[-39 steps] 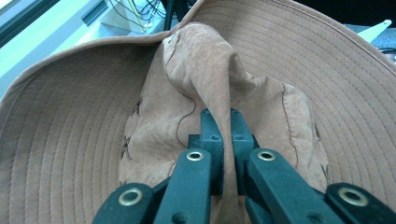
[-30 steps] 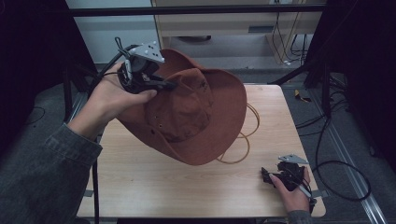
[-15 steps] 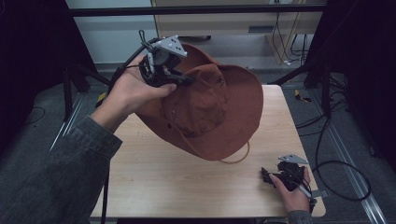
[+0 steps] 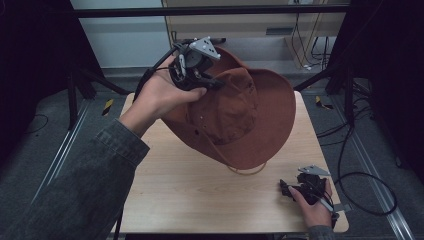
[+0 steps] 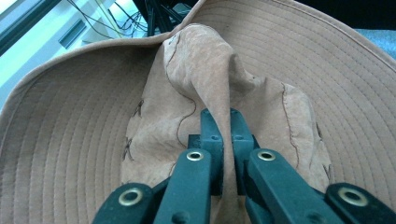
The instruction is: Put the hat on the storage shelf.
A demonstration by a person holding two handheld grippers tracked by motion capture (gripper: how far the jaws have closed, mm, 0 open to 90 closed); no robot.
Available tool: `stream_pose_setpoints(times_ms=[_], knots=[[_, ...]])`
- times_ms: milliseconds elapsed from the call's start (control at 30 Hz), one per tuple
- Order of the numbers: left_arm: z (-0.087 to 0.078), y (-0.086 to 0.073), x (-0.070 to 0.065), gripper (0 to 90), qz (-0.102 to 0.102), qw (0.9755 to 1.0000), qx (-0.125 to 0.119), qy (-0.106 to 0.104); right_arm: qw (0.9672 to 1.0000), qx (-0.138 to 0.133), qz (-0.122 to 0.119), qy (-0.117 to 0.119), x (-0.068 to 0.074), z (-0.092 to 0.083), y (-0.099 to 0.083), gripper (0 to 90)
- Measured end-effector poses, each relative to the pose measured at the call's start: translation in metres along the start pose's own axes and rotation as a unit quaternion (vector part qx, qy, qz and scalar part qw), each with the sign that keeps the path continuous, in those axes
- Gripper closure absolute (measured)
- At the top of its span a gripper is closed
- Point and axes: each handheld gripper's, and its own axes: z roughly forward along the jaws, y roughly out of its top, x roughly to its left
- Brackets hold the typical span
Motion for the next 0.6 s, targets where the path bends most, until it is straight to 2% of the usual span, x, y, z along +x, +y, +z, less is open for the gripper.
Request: stream_pose_setpoints(times_ms=[267,467,600], knots=[[0.009,0.005,-0.006,88.5,0.008,0.9999,-0.001,-0.006,1.0000,0.000,0.000,0.000,0.000,0.000,0.000,0.5],[0.016,0.013,-0.004,88.5,0.005,0.9999,-0.004,-0.010,1.0000,0.000,0.000,0.000,0.000,0.000,0.000,0.6],[0.023,0.019,-0.009,88.5,0.010,0.9999,-0.003,-0.012,1.0000,0.000,0.001,0.001,0.000,0.000,0.000,0.6]])
